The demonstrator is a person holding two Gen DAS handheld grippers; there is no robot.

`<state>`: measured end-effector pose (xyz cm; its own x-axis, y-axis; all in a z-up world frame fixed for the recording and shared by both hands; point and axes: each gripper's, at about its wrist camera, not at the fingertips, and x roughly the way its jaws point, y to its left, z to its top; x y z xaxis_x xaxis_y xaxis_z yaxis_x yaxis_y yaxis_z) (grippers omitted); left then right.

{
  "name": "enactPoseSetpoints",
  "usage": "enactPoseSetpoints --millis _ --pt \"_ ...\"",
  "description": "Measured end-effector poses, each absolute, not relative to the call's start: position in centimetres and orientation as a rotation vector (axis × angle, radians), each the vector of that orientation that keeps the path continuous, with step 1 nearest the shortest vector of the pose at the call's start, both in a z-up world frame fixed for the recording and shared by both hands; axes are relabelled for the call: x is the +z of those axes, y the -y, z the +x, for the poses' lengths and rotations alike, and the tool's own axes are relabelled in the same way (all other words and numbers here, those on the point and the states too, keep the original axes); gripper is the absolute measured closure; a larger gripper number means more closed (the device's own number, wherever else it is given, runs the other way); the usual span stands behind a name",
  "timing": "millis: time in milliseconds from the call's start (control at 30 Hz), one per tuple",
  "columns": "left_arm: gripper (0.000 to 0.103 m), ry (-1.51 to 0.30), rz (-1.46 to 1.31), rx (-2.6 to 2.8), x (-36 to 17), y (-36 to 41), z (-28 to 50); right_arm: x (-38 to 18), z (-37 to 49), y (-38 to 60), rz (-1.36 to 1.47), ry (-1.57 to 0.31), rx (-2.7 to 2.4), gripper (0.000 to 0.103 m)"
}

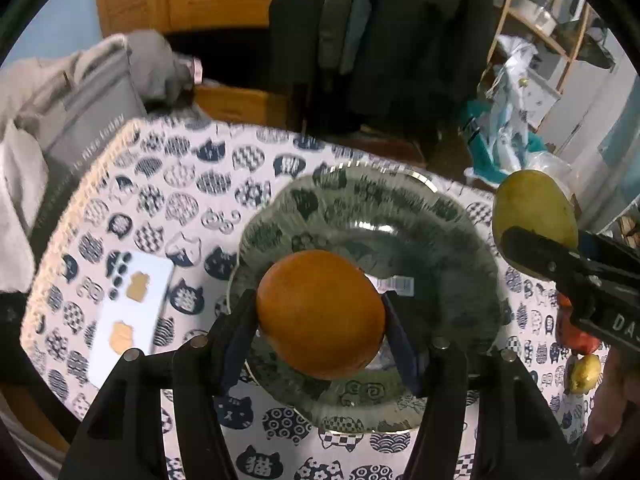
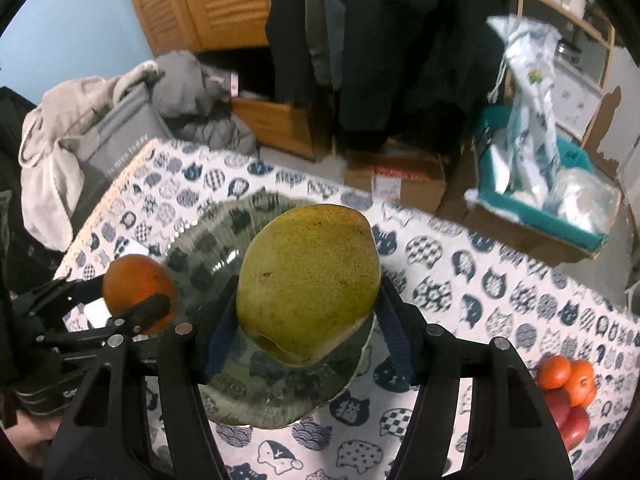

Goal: Organize fruits
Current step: 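Carry the orange with the left tool while the right tool carries the pear toward the glass bowl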

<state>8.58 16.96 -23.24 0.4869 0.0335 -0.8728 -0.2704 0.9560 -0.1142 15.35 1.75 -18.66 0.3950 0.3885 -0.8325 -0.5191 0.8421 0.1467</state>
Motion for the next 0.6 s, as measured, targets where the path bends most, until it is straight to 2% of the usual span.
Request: enactPoseSetpoints --millis 267,600 --pt "0.040 -1.145 -0.257 0.201 -27.1 -17.3 9.9 -21.9 15.9 -2.3 -0.148 -1.078 0.590 0.038" --pt "0.039 -1.206 -0.251 0.191 -29.4 -16.9 10.4 -23.9 15.8 -3.0 -0.164 -1.123 0.600 0.038"
